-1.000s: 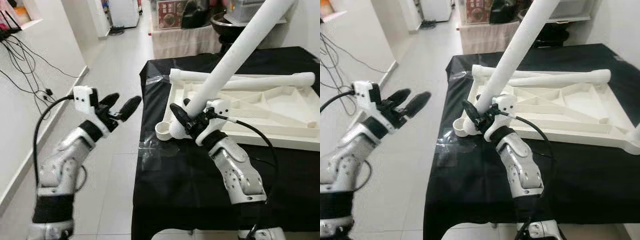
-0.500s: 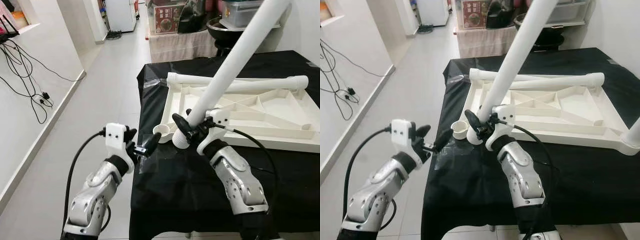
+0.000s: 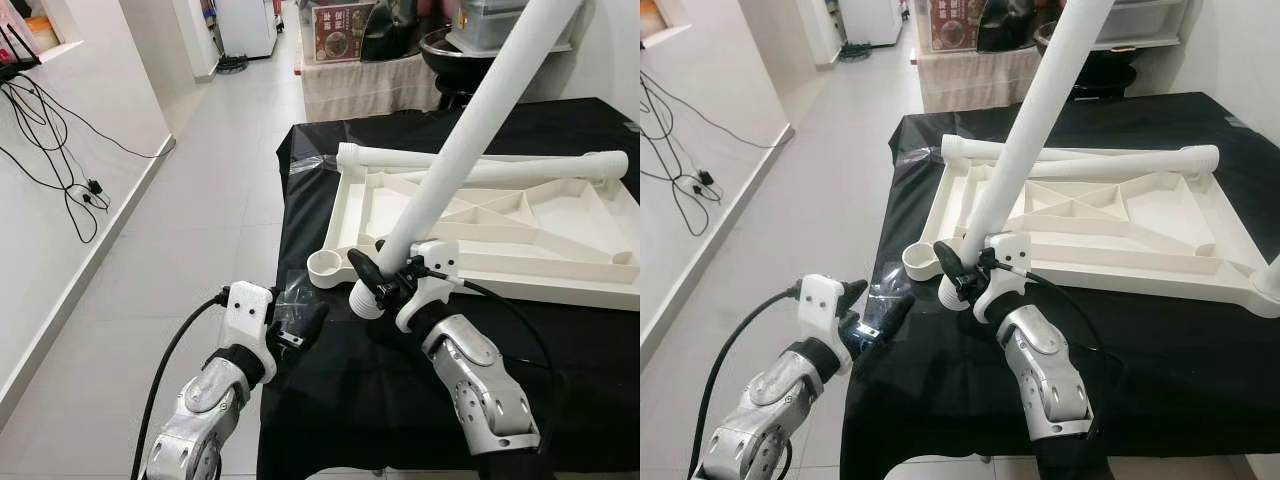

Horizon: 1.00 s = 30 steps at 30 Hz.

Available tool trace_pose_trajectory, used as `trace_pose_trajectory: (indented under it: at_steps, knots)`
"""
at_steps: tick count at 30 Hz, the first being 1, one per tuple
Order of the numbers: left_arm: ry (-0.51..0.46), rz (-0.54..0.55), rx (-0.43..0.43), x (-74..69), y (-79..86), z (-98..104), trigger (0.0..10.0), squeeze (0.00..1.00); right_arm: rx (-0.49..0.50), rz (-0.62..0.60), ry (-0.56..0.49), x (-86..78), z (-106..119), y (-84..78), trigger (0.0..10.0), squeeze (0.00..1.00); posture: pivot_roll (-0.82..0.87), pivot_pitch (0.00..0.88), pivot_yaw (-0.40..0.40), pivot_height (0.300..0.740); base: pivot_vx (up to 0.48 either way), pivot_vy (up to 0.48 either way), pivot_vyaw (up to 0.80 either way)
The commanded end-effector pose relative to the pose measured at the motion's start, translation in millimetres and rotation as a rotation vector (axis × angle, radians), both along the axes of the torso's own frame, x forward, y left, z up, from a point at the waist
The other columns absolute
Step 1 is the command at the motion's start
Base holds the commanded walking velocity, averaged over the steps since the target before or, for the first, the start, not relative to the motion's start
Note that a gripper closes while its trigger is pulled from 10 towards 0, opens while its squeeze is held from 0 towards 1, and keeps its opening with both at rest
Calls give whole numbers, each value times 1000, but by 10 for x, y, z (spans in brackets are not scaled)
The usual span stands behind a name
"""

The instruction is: Building children table

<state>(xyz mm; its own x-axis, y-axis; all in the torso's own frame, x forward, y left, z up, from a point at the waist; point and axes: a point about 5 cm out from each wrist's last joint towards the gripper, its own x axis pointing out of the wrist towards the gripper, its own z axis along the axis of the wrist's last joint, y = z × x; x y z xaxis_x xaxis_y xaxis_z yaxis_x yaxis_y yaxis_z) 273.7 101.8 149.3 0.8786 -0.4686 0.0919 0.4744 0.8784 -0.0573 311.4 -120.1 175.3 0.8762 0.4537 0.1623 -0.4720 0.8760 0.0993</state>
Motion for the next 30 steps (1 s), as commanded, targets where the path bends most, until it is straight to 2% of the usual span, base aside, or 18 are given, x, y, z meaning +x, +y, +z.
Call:
trace_pose_trajectory:
  at_steps: [1,5,8,12,19,25,28,30]
  knots:
    - [-5,21,11,20,36,-4,10000,0,-5,13,-28,-30,43,58,10000,0,-84,63,72,740,0,0,0]
    - [-44,15,8,74,50,102,10000,0,3,20,-51,-32,104,83,10000,0,-101,58,89,740,0,0,0]
    - [-74,7,-4,124,22,189,10000,0,15,-4,-67,-11,146,38,10000,0,-105,49,103,740,0,0,0]
    - [-88,5,8,142,-5,207,10000,0,34,-15,-64,22,173,12,10000,0,-101,44,102,740,0,0,0]
    - [-102,4,-1,136,-14,207,10000,0,36,-6,-75,54,221,46,10000,0,-96,45,91,740,0,0,-674]
    - [-103,9,-2,146,-7,213,10000,0,43,20,-95,41,247,97,10000,0,-88,47,91,740,0,0,0]
    - [-109,12,-5,150,-9,223,10000,0,-5,56,-127,14,243,97,10000,0,-80,51,86,740,0,0,800]
    - [-113,12,-4,142,-3,234,10000,0,20,56,-134,9,267,98,10000,0,-75,58,90,740,0,0,400]
